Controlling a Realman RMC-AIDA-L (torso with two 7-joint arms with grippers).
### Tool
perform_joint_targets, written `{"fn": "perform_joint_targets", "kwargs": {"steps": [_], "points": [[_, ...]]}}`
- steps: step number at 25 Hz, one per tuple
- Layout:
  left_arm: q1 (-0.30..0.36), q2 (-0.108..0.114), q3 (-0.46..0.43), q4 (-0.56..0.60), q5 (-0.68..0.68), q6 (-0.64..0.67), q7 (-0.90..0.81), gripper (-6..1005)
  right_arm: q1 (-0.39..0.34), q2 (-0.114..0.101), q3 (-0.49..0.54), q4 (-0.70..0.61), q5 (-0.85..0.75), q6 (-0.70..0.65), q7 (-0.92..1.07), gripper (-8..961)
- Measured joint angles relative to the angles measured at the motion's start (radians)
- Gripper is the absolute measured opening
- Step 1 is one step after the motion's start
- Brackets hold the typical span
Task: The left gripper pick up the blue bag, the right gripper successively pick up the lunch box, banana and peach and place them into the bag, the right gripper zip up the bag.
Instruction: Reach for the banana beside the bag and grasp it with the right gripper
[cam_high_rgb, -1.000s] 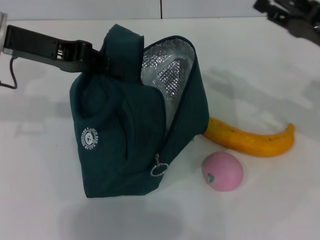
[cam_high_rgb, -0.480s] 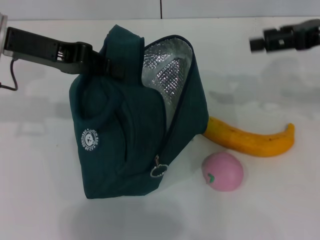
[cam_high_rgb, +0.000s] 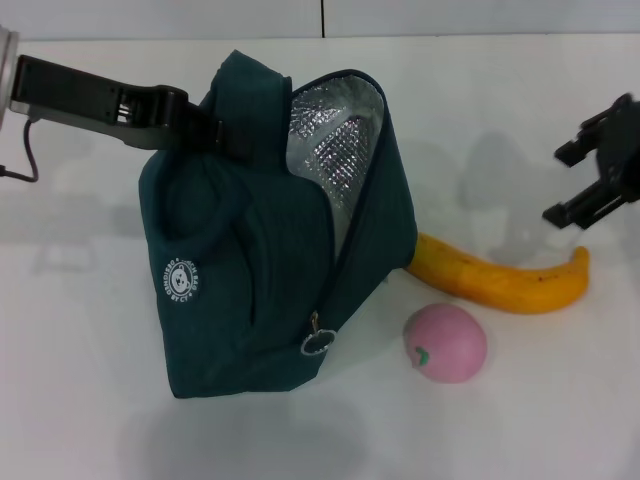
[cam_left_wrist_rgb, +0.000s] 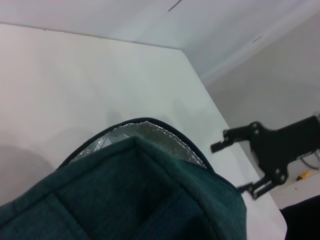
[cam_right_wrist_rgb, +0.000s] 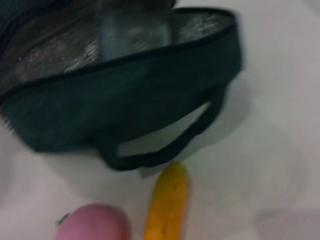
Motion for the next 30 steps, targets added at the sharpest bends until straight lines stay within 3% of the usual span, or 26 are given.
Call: {"fn": "perform_joint_targets", "kwargs": {"steps": [5, 10, 13, 30], "points": [[-0.003, -0.001, 0.001, -0.001, 0.000, 0.000, -0.003, 45, 0.005, 0.074, -0.025, 0.002, -0.065, -0.009, -0.122, 831], [-0.006, -0.001, 0.001, -0.001, 0.001, 0.000, -0.005, 45, 0.004, 0.117, -0.110, 0.016, -0.120, 0.012, -0.152, 827], [-0.007, 0.000, 0.001, -0.002, 0.001, 0.000, -0.006, 45, 0.003, 0.126, -0.146, 0.049, -0.133, 0.047, -0.154, 825], [-0.007, 0.002, -0.002, -0.002, 0.001, -0.002, -0.003, 45, 0.007, 0.134, -0.209, 0.192, -0.128, 0.181, -0.153, 819]]}}
